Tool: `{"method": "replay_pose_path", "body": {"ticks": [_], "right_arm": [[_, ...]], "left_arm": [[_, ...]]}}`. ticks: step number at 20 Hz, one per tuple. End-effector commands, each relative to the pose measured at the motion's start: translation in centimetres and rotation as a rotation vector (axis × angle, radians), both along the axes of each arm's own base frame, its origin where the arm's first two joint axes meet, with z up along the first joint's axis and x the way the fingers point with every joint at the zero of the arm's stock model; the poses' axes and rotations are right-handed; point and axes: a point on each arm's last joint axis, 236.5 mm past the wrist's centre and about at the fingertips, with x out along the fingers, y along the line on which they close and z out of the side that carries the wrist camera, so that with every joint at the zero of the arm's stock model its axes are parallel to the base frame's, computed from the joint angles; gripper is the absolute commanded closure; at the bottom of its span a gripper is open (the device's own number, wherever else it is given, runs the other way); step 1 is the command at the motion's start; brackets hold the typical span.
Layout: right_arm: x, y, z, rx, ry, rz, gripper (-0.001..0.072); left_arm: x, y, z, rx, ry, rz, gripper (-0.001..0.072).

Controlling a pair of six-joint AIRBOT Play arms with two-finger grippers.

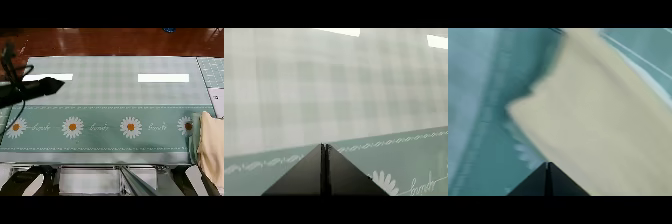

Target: Fold the shirts.

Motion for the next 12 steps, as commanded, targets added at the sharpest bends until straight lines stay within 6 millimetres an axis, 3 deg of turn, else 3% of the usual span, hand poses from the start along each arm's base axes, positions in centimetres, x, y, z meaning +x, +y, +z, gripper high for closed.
{"method": "replay_pose_path", "body": {"ticks": [1,2,3,6,7,9,12], "right_arm": [[14.2,8.3,7.9,-0.015,-0.388,0.405,0.0684],[16.3,11.5,7.1,-0.051,-0.362,0.526,0.0684],[17.7,15.2,5.1,-0.074,-0.297,0.645,0.0684],[18.0,23.9,-3.1,-0.174,-0.010,0.961,0.0684],[17.6,25.2,-5.6,-0.212,0.082,1.024,0.0684],[17.3,26.4,-9.0,-0.299,0.209,1.105,0.0684],[17.7,26.4,-9.7,-0.346,0.234,1.123,0.0684]], "left_arm": [[3.1,-2.3,5.8,0.024,-0.055,-0.104,0.0688],[3.7,-3.3,5.8,0.059,-0.035,-0.152,0.0688],[4.1,-3.9,4.4,0.119,0.026,-0.191,0.0688],[2.1,-2.2,-4.5,0.322,0.336,-0.167,0.0687],[1.0,-1.5,-7.4,0.362,0.413,-0.149,0.0687],[-1.0,-1.1,-11.2,0.375,0.514,-0.157,0.0687],[-1.2,-0.3,-12.1,0.382,0.537,-0.144,0.0687]]}}
